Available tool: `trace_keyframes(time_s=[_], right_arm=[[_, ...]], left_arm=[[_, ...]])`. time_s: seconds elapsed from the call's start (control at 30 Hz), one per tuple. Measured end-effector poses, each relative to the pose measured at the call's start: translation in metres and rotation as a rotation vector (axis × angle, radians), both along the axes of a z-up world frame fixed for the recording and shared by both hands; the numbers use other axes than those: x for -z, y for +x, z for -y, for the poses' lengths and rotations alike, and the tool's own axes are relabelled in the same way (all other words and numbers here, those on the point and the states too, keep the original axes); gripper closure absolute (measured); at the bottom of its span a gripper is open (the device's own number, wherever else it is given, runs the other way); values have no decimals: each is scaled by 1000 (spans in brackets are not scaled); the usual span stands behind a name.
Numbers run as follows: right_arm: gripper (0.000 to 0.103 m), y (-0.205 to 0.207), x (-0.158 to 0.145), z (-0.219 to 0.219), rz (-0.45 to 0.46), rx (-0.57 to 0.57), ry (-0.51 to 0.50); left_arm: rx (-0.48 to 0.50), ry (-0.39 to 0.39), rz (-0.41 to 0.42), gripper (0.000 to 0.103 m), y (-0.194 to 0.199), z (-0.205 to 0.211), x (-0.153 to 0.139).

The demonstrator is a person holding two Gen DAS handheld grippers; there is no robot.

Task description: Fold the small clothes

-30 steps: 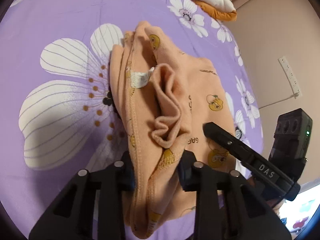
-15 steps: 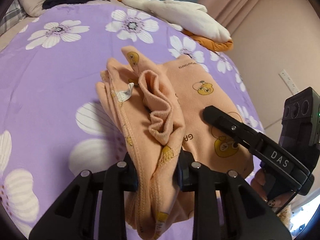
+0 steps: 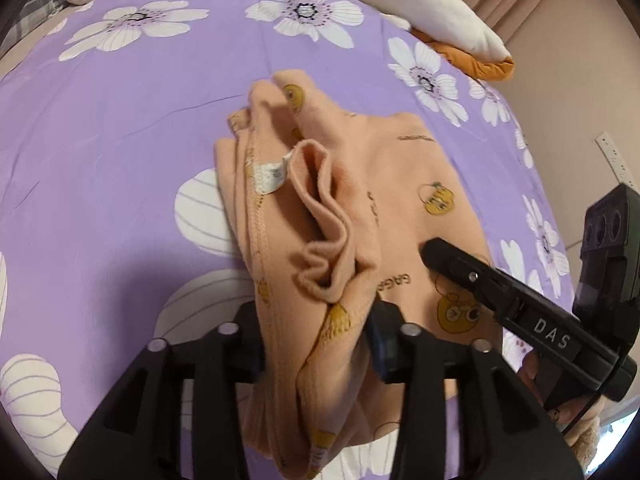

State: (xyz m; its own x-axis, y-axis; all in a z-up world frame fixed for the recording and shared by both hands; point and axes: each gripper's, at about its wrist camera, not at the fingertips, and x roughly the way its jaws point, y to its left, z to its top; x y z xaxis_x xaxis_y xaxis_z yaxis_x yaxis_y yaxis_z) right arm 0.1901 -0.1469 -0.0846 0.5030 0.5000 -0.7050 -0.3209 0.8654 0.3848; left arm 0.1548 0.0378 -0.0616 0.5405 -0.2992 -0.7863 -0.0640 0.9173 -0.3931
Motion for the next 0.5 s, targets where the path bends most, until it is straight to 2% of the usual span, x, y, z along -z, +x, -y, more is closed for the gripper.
trace_keyframes(time_s=[0.1, 0.27, 0.33, 0.43, 0.5], right_arm=[[65, -3, -3, 5, -14, 19, -1], [53, -21, -32, 15, 60, 66, -63], [31, -34, -51, 22, 110, 78, -47], [29, -56, -76, 27, 187, 79, -29], [28, -70, -87, 28, 217, 78, -38]], left_arm=[[-35, 26, 11, 48, -8, -2, -6], [-72, 98, 75, 18, -29, -7, -35], [-78, 109, 123, 13, -42, -10, -52], [-88, 121, 181, 0, -63, -11, -76], [-84, 130, 206, 0, -75, -10, -88]])
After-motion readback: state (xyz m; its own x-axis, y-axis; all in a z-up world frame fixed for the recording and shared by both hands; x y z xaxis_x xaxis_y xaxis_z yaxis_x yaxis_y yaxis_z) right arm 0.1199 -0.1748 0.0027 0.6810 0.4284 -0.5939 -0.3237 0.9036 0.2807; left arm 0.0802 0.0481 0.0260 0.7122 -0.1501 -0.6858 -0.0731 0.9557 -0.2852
